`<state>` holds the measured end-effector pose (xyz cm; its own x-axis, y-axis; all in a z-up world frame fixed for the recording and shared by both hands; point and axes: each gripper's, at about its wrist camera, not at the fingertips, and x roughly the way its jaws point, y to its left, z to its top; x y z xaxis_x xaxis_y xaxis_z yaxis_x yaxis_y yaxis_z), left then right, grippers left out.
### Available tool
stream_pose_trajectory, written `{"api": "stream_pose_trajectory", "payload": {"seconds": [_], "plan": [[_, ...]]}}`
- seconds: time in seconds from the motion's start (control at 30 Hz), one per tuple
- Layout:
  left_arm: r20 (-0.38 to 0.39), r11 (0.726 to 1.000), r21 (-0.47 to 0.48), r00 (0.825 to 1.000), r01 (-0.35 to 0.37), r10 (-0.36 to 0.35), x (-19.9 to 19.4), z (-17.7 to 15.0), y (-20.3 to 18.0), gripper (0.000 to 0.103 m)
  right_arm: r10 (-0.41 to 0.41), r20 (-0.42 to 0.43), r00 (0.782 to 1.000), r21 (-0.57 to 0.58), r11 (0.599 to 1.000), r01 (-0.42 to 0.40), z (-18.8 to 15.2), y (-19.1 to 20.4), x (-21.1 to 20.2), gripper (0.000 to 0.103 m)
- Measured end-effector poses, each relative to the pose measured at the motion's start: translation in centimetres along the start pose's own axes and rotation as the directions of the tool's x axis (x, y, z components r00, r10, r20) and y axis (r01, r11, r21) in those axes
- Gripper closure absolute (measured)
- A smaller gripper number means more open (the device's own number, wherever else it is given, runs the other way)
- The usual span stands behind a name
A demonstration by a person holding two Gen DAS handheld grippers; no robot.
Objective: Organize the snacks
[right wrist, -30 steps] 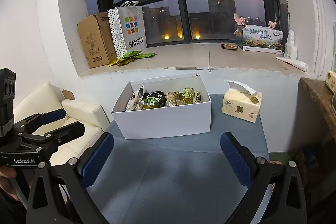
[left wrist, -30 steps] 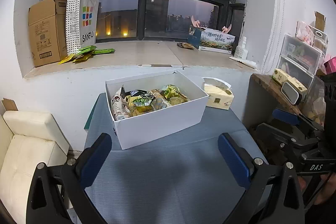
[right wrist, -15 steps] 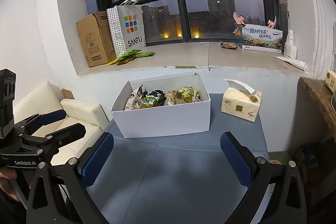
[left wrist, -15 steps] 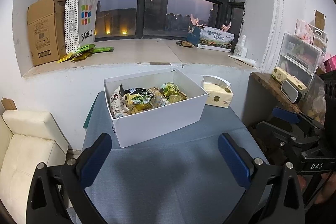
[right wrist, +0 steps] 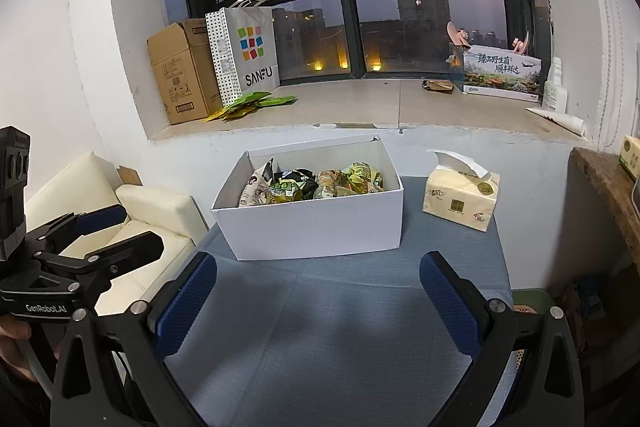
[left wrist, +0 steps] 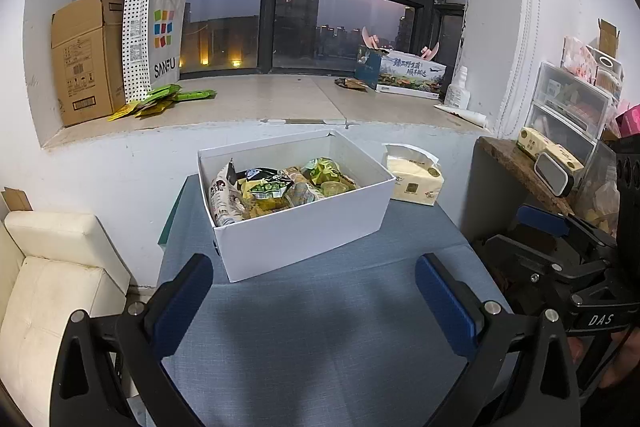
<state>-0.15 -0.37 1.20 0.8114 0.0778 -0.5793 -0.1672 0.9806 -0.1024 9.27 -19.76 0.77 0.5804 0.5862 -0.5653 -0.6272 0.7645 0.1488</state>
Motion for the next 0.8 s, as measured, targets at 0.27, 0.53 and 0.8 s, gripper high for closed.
{"api": "stream_pose_trajectory", "payload": {"seconds": [0.27,0.53,0.8], "plan": [[-0.001,1.000,0.000,1.000,0.005,-0.005,0.06,-0.01,-0.06,0.000,0.001,-0.004,1.000,0.001,1.000,-0.001,0.01,-0.01,0.01,0.000],[-0.002,1.000,0.000,1.000,0.004,-0.004,0.10,-0.04,-0.09,0.000,0.002,-0.007,1.000,-0.003,1.000,-0.002,-0.04,0.17,0.10,0.000],[-0.004,1.000,-0.003,1.000,0.007,-0.007,0.18,-0.19,-0.06,0.000,-0.001,-0.005,1.000,-0.004,1.000,0.001,-0.04,0.28,0.06,0.000]]}}
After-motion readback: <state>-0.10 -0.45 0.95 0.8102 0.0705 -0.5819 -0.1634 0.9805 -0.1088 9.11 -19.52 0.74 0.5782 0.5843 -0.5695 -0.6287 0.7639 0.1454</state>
